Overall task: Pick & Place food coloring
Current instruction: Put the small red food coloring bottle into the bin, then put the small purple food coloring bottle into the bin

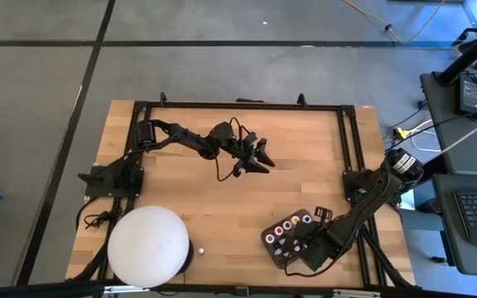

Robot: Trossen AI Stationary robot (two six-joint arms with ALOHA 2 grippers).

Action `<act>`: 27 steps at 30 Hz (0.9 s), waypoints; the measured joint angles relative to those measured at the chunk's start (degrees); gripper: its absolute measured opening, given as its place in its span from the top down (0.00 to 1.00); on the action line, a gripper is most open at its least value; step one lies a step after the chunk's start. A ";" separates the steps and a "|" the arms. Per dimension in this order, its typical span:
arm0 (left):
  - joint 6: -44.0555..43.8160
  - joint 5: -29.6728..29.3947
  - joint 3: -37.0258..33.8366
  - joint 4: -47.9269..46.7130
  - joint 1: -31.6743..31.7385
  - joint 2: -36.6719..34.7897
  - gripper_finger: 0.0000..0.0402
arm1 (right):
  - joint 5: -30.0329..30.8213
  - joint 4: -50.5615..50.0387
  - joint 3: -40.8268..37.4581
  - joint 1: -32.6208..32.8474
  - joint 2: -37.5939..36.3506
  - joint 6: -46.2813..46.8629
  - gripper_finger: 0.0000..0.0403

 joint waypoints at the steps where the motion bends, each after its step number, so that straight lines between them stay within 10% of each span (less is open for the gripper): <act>1: 0.00 0.00 0.00 0.00 0.00 0.00 0.56 | 0.00 0.00 0.00 0.00 0.00 -0.02 0.79; 15: -0.10 -0.01 0.00 0.04 0.12 0.00 0.56 | 0.64 -2.40 -0.09 -0.28 -1.85 -3.08 0.73; 27: -1.58 12.53 2.34 0.33 -1.22 -0.39 0.56 | 17.48 -9.50 -0.33 2.13 -21.63 -8.91 0.73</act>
